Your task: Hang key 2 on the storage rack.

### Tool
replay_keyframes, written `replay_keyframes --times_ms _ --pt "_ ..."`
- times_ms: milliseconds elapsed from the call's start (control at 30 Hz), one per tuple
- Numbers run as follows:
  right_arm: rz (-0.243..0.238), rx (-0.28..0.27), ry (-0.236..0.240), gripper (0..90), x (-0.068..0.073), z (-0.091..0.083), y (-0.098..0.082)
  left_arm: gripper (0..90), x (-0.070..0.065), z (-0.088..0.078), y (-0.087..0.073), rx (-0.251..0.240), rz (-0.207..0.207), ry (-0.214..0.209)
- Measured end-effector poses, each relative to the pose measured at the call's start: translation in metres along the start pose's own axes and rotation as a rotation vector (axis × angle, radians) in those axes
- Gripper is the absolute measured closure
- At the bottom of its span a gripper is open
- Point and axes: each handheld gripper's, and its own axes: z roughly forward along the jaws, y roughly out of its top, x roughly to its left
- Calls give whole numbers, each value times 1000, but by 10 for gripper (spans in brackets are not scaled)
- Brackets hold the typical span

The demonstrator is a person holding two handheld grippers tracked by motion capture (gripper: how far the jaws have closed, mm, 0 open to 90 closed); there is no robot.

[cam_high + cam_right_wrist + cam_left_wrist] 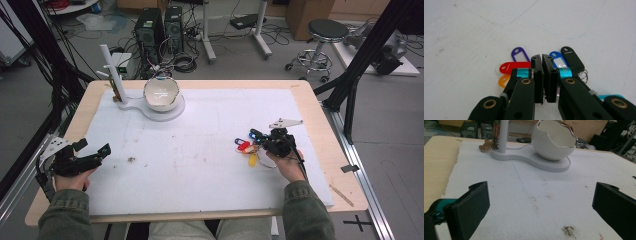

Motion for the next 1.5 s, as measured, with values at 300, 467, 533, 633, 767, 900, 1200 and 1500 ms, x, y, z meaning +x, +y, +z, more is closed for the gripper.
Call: replay_keyframes --times_ms 300,467,533,633,767,900,1200,1500 --pt "5 -39 22 883 1 -7 5 17 0 0 0 -4 -6 -3" --pt "17 -63 34 883 -1 -17 12 17 1 -2 1 -11 -12 -1" --pt "38 -77 44 883 -4 -19 14 16 1 -2 1 -17 -17 -1" --pt "53 -78 47 882 -8 -23 17 16 2 -2 1 -24 -19 -5" --pt "45 -81 49 882 -7 -27 21 17 2 -3 1 -26 -18 -7" --pt "14 -78 43 882 -5 -32 29 17 2 -2 1 -25 -18 -11" --pt "-1 -115 56 883 3 -45 53 17 1 -3 2 -35 -22 -18" --pt "19 -130 61 882 9 -52 75 16 3 -4 2 -43 -34 -29"
